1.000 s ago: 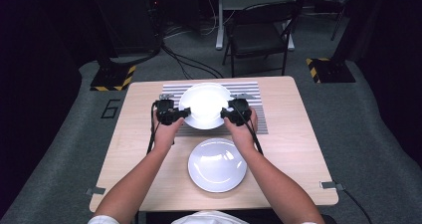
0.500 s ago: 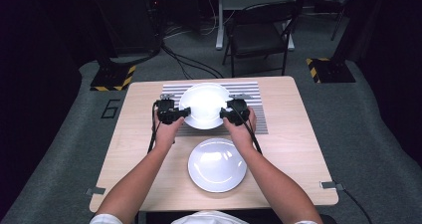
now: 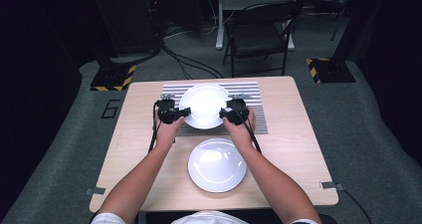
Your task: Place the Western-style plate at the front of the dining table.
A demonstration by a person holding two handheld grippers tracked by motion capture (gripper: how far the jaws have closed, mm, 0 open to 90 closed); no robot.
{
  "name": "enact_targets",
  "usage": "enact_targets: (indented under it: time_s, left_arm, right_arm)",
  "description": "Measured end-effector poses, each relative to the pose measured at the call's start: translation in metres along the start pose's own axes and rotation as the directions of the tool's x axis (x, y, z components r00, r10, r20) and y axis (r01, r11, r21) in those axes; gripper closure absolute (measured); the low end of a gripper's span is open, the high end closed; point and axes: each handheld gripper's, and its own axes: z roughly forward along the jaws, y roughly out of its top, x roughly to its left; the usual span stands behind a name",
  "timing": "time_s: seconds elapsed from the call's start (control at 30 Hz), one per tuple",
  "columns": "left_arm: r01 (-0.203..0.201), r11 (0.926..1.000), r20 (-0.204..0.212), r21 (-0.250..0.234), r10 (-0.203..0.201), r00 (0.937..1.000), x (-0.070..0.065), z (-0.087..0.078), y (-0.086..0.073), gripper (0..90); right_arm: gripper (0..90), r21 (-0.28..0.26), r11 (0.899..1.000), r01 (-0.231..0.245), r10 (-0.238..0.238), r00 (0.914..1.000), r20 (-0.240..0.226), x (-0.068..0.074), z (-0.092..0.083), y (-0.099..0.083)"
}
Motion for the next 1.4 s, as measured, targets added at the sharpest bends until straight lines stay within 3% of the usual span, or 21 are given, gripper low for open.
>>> enact_targets:
  time_s: [0.73, 1.4]
  left_arm:
    - [0.008, 0.9995, -0.017, 0.031, -0.007, 0.9998, 0.005, 0.024, -0.006, 51.2]
    - [-0.013, 0.9976, -0.032, 0.068, 0.016, 0.9994, -0.002, 0.040, -0.004, 52.3]
  right_arm:
    - [49.9, 0.032, 0.999, -0.007, 0.007, 0.9998, 0.017, -0.006, 0.024, -0.006]
    - [49.9, 0.061, 0.998, -0.032, 0.030, 0.9986, 0.044, -0.018, 0.040, -0.008]
